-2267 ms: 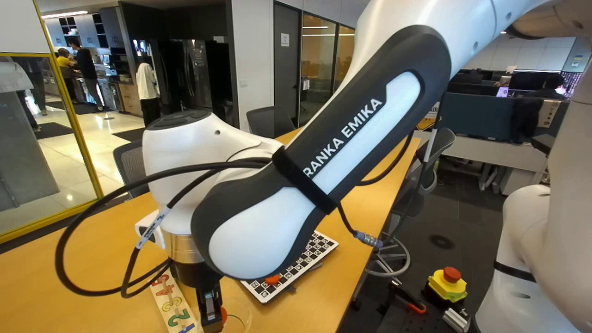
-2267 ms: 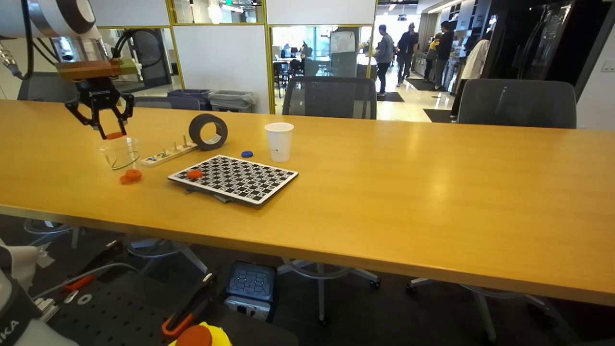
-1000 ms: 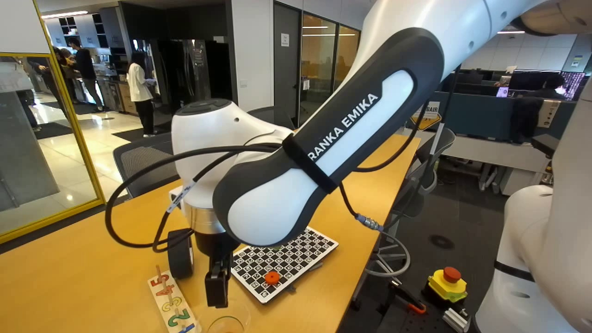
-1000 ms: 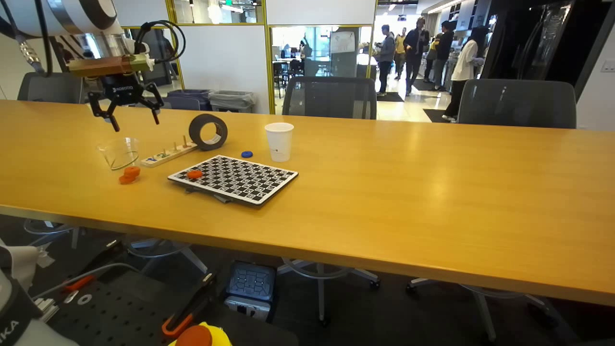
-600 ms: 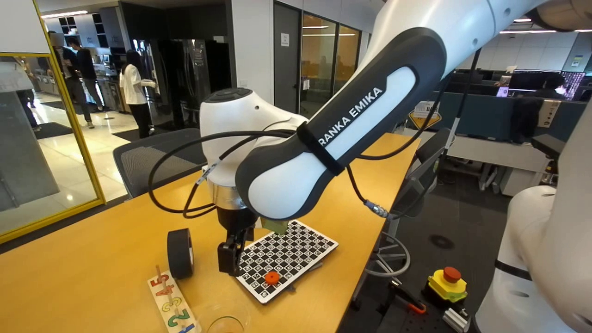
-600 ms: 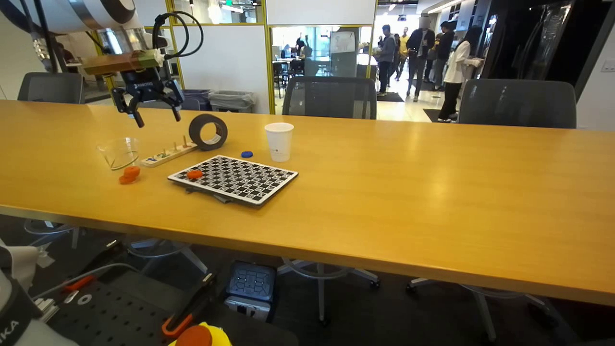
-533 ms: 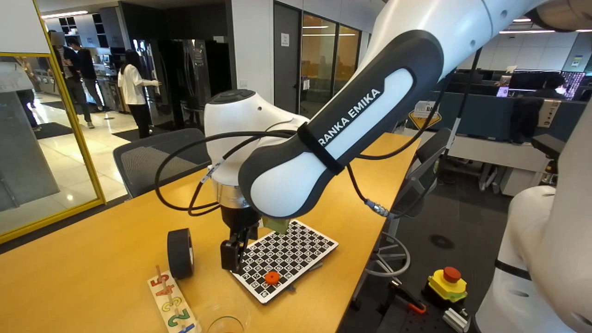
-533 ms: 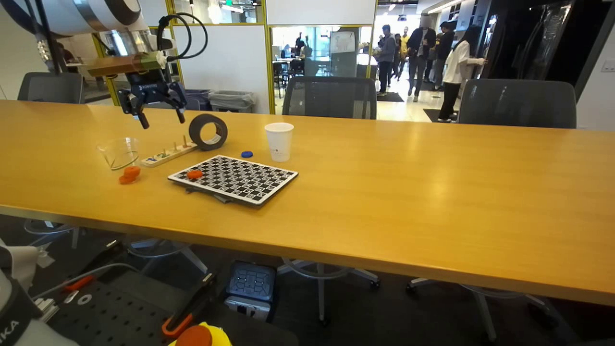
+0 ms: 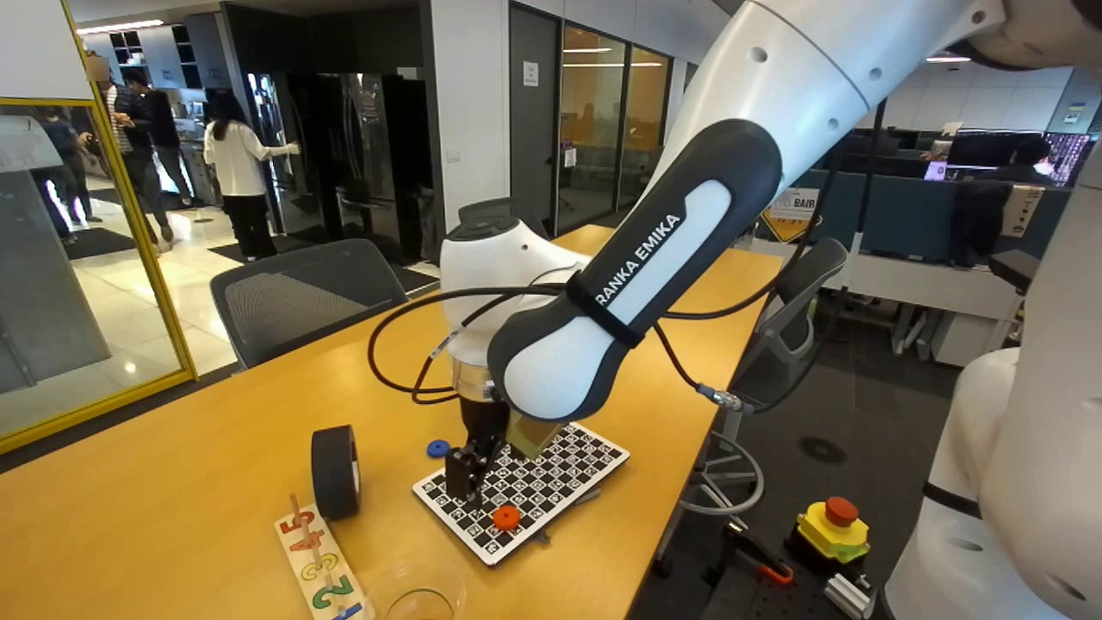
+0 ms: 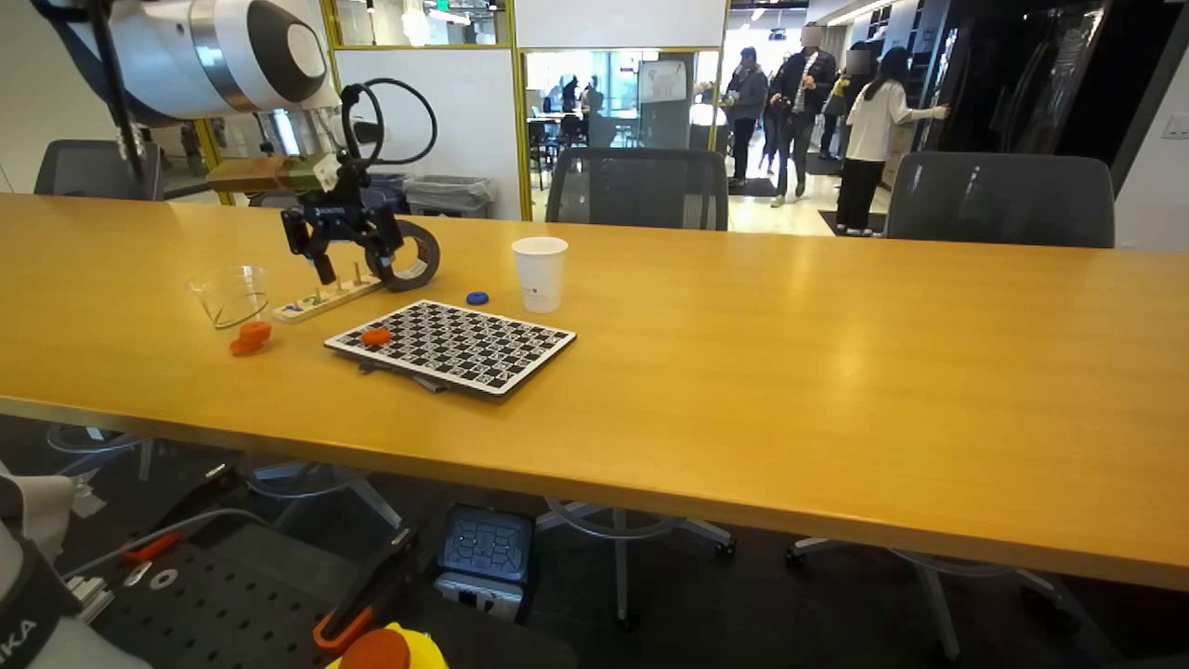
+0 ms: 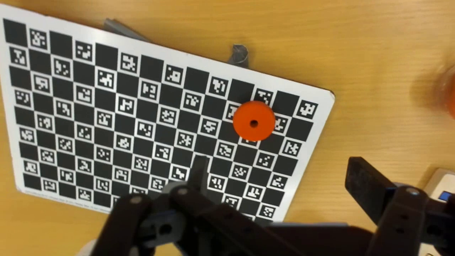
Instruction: Pick up the orange and blue objects on the table and put them in the two cups
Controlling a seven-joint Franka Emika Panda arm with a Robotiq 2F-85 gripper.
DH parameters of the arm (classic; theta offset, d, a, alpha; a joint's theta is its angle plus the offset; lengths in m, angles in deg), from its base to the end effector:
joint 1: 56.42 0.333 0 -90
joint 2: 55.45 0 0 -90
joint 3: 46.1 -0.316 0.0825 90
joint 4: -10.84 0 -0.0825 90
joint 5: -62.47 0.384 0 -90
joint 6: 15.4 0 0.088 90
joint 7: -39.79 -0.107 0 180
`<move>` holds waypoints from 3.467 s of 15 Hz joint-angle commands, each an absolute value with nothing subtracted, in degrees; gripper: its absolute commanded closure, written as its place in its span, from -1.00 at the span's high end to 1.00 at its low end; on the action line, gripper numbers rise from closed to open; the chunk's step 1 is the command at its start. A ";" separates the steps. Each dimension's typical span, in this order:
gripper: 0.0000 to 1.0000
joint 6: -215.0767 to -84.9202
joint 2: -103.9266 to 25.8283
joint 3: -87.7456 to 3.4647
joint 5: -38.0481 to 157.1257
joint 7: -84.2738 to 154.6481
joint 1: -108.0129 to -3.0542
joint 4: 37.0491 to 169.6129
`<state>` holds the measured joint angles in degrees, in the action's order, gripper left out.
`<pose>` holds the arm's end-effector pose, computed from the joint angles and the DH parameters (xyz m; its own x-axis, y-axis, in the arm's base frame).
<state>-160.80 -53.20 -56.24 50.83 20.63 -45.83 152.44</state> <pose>0.4468 0.1719 0.2797 0.9794 0.1942 0.0546 0.1881 -0.9770 0.0999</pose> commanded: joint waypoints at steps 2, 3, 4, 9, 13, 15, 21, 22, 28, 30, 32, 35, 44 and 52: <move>1.00 -164.47 -48.69 -54.45 50.13 13.82 -45.90 152.58; 1.00 -164.68 -47.48 -54.05 50.57 13.21 -45.73 152.26; 1.00 -165.10 -46.41 -53.72 50.96 12.96 -45.56 152.05; 1.00 -166.76 -42.67 -52.55 52.66 12.40 -44.95 151.13; 1.00 -168.99 -42.39 -51.92 53.26 12.14 -44.32 151.36; 1.00 -169.99 -42.58 -51.68 52.91 11.43 -43.85 151.73; 1.00 -170.62 -42.61 -51.88 53.94 11.40 -43.23 151.92; 1.00 -170.60 -42.69 -51.79 53.96 11.15 -43.11 151.99; 0.50 -170.90 -42.82 -51.57 54.18 10.73 -42.96 152.26; 0.32 -171.10 -42.85 -51.47 54.13 10.55 -42.95 152.33; 0.02 -171.17 -42.84 -51.40 54.12 10.39 -42.94 152.35; -0.46 -171.55 -42.93 -51.39 54.25 10.25 -42.87 152.32; -0.59 -171.42 -46.87 -52.78 54.49 18.51 -43.03 153.70; -0.59 -167.60 -55.52 -53.70 39.70 8.04 -39.81 154.85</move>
<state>-169.96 -50.42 -52.81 44.24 11.77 -40.89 153.24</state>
